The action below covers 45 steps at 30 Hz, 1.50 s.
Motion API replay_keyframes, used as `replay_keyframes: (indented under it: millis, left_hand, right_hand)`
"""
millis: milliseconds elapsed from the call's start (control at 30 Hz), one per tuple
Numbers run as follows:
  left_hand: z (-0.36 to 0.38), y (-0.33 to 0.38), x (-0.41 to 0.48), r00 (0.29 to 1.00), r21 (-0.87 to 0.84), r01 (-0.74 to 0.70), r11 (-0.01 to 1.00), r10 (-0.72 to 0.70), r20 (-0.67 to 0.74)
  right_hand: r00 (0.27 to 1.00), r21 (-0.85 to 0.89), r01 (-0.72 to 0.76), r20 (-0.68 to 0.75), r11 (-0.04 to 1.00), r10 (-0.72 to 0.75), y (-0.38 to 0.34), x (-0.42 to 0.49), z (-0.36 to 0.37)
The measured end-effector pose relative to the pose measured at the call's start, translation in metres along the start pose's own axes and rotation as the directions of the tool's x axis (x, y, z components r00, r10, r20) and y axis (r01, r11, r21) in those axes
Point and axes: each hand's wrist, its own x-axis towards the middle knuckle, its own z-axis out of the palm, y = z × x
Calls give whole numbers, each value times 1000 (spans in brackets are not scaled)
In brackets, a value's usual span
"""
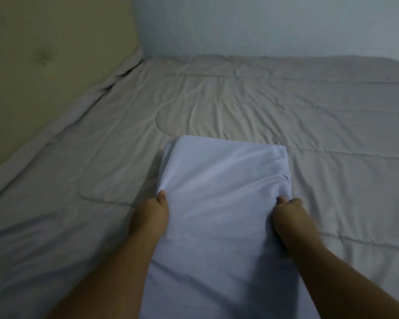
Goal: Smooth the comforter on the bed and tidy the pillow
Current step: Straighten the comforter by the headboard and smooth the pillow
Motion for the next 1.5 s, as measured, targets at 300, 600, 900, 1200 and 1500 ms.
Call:
replay_keyframes:
  millis: [300, 600, 900, 1200, 1500]
  left_hand:
    - [-140, -94, 118, 991, 33, 36, 999, -31, -126]
    - [-337, -196, 277, 939, 315, 19, 949, 92, -332]
    - [-397, -234, 338, 929, 491, 71, 868, 121, -349]
    - [-354, -295, 361, 923, 442, -19, 897, 186, -337]
    - [-338, -295, 342, 811, 776, -113, 621, 508, -289]
  right_hand:
    - [990, 114, 101, 89, 988, -112, -167, -66, 109]
    - [937, 405, 27, 309, 914, -164, -364, -173, 296]
    - [872, 429, -59, 462, 901, -163, -453, -231, 417]
    - [846, 339, -13, 506, 941, -170, -432, -235, 480]
    - [865, 116, 364, 325, 924, -381, -421, -240, 450]
